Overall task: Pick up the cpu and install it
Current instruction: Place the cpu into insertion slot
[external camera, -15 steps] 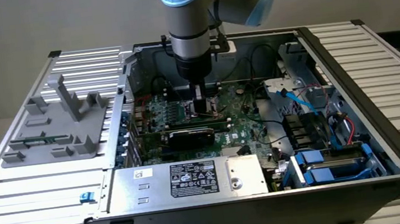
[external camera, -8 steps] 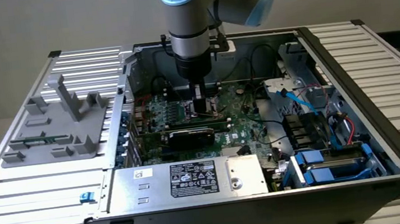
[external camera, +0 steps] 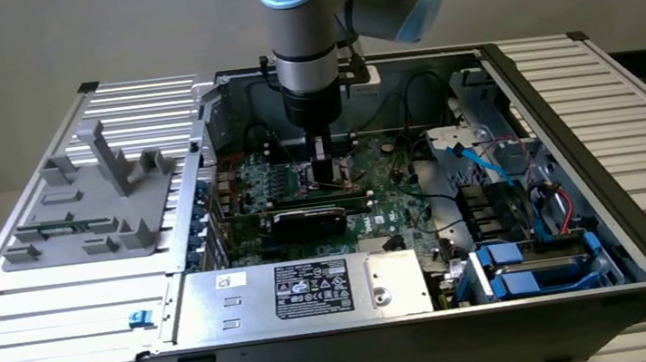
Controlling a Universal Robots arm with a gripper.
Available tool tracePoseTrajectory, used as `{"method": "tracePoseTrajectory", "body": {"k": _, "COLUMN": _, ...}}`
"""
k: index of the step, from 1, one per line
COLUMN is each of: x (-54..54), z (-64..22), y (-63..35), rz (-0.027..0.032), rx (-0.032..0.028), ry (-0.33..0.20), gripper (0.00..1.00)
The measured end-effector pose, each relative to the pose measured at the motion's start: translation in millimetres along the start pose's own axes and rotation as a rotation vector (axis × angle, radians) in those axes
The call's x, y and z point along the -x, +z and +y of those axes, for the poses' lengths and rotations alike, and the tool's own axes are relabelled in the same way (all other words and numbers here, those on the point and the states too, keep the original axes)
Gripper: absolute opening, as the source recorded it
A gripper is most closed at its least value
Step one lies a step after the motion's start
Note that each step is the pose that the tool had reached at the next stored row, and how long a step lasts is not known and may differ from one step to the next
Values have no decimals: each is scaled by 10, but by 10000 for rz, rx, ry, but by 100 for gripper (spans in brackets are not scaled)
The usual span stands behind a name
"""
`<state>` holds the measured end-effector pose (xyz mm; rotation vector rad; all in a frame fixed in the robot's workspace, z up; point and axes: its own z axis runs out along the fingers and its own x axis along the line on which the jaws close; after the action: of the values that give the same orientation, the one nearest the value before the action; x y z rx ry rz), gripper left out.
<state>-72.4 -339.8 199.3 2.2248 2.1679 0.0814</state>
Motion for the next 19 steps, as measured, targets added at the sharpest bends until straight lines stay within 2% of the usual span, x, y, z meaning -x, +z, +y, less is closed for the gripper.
{"method": "tracePoseTrajectory", "body": {"k": 10, "x": 0, "z": -1, "y": 17, "rz": 6, "rx": 0, "ry": 1, "gripper": 56}}
{"method": "tracePoseTrajectory", "body": {"k": 15, "x": 0, "z": -1, "y": 17, "rz": 78, "rx": 13, "ry": 6, "gripper": 56}}
{"method": "tracePoseTrajectory", "body": {"k": 19, "x": 0, "z": -1, "y": 18, "rz": 83, "rx": 15, "ry": 6, "gripper": 56}}
